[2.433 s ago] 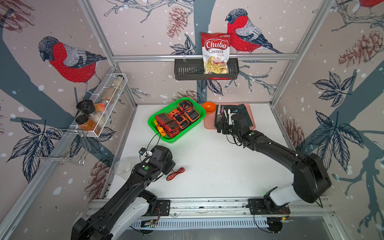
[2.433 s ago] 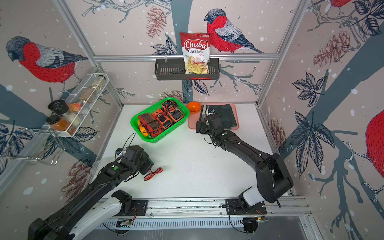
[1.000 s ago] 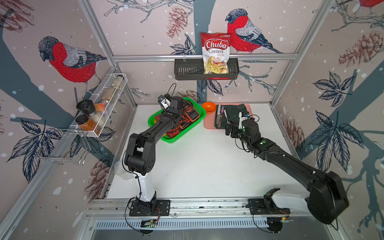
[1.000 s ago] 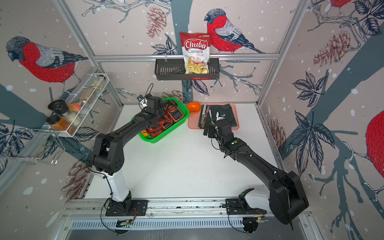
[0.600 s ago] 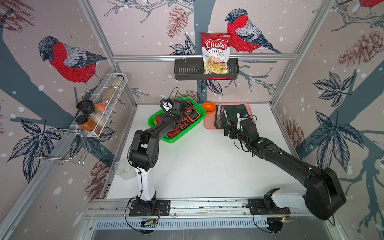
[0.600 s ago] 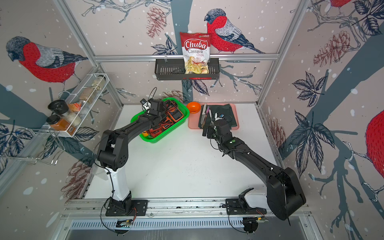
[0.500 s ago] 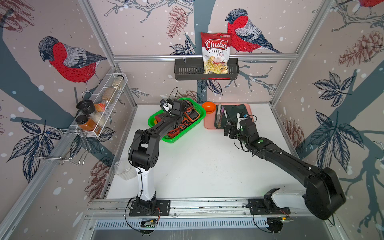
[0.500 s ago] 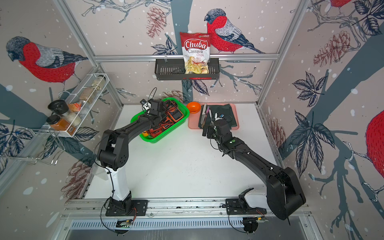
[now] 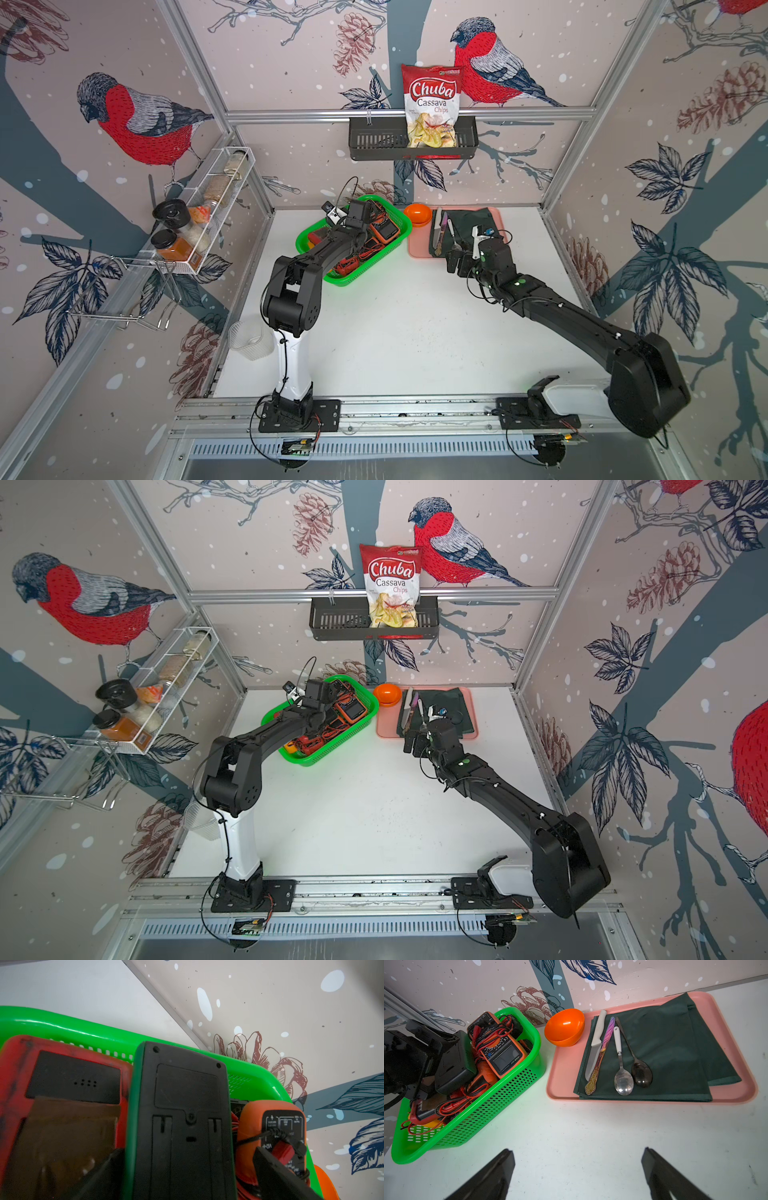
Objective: Put the multimeter into the basket
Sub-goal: Place the multimeter in the basket.
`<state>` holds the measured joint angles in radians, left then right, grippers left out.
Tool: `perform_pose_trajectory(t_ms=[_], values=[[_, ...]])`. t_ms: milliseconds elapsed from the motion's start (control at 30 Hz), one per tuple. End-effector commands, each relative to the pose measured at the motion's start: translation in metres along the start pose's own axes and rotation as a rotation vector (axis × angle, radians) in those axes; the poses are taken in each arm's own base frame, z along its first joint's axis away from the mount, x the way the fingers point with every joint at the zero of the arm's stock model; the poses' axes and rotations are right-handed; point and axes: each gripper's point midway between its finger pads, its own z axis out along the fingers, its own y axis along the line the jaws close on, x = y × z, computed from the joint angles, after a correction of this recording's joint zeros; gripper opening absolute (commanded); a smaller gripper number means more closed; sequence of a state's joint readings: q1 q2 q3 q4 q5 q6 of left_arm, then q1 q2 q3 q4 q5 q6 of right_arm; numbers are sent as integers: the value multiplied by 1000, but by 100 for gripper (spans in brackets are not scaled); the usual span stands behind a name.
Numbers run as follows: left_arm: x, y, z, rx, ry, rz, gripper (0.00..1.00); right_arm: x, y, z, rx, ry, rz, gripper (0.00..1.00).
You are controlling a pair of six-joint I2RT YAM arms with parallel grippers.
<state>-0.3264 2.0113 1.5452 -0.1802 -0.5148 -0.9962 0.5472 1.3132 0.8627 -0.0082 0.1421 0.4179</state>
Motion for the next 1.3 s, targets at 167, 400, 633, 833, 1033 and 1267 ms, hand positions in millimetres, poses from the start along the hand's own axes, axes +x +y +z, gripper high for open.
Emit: perform_pose_trajectory(t_ms=[167,400,633,833,1033,1267], values=[[-24,8,-35,-19,-17,12,98,-22,-19,-14,105,-81,2,100],[-41,28,-78,32,-54,18,98,-40,-53,-54,237,-220,37,100],[-46,71,-126,87,-126,125,98,-42,-108,-105,362,-372,129,100],[-35,113,-160,208,-215,201,99,-33,-143,-133,428,-428,163,100],[-29,146,-189,331,-355,259,99,-11,-185,-145,573,-447,260,100],[-24,167,-197,345,-495,404,99,2,-211,-139,608,-472,302,100]])
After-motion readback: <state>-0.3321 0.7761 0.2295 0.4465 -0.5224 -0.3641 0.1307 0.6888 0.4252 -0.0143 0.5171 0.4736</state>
